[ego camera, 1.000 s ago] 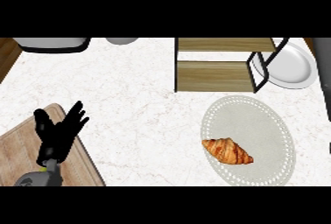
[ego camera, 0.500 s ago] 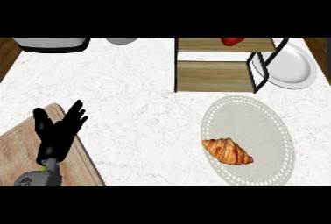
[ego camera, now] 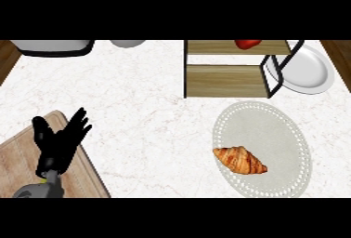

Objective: Pick the tomato from the placemat and place it in the tiered shelf

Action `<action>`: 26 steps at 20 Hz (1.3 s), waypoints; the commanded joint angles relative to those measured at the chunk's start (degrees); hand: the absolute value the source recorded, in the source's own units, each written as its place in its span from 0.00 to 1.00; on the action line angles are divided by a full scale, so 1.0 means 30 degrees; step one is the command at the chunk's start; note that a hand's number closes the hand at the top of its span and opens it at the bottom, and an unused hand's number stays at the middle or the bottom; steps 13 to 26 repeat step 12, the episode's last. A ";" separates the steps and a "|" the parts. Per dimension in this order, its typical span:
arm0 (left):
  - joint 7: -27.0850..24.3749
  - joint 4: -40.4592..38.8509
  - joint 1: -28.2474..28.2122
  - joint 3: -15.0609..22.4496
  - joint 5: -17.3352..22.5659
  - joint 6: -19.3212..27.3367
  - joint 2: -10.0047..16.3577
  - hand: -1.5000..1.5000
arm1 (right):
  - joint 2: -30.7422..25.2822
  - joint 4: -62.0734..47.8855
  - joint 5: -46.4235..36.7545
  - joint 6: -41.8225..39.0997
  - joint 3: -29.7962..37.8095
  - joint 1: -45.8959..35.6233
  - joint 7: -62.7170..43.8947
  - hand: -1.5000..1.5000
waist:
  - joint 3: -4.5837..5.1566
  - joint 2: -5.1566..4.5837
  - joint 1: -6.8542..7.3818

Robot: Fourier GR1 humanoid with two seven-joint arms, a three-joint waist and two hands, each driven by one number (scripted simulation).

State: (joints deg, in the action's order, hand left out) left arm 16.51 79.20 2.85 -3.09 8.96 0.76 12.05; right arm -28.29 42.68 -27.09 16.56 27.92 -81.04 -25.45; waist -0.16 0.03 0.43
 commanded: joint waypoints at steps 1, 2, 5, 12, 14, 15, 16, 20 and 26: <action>-0.0451 -0.0932 -0.0507 -0.0309 0.0308 -0.0628 0.0142 0.50 | -0.1976 0.0470 0.0872 0.0179 0.1418 0.0770 -0.0416 0.00 | 0.0055 -0.0009 -0.0220; -0.0410 -0.0519 -0.0673 0.0199 -0.0238 -0.0208 -0.0201 0.50 | -0.1704 0.0770 0.0795 0.0817 0.1340 0.1058 -0.0529 0.00 | 0.0052 0.0009 -0.0163; -0.0981 -0.1633 -0.0140 -0.0388 -0.0141 0.0034 -0.0296 0.50 | -0.3357 0.1641 0.2570 -0.1580 0.2577 0.2295 -0.0664 0.00 | 0.0054 0.0051 -0.0503; -0.0340 -0.0994 -0.0448 -0.0392 0.0026 -0.0178 -0.0295 0.50 | -0.6477 0.2239 0.5136 -0.5778 0.3847 0.4413 -0.0341 0.00 | 0.0050 0.0036 -0.0391; -0.0340 -0.0994 -0.0448 -0.0392 0.0026 -0.0178 -0.0295 0.50 | -0.6477 0.2239 0.5136 -0.5778 0.3847 0.4413 -0.0341 0.00 | 0.0050 0.0036 -0.0391; -0.0340 -0.0994 -0.0448 -0.0392 0.0026 -0.0178 -0.0295 0.50 | -0.6477 0.2239 0.5136 -0.5778 0.3847 0.4413 -0.0341 0.00 | 0.0050 0.0036 -0.0391; -0.0340 -0.0994 -0.0448 -0.0392 0.0026 -0.0178 -0.0295 0.50 | -0.6477 0.2239 0.5136 -0.5778 0.3847 0.4413 -0.0341 0.00 | 0.0050 0.0036 -0.0391; -0.0340 -0.0994 -0.0448 -0.0392 0.0026 -0.0178 -0.0295 0.50 | -0.6477 0.2239 0.5136 -0.5778 0.3847 0.4413 -0.0341 0.00 | 0.0050 0.0036 -0.0391; -0.0340 -0.0994 -0.0448 -0.0392 0.0026 -0.0178 -0.0295 0.50 | -0.6477 0.2239 0.5136 -0.5778 0.3847 0.4413 -0.0341 0.00 | 0.0050 0.0036 -0.0391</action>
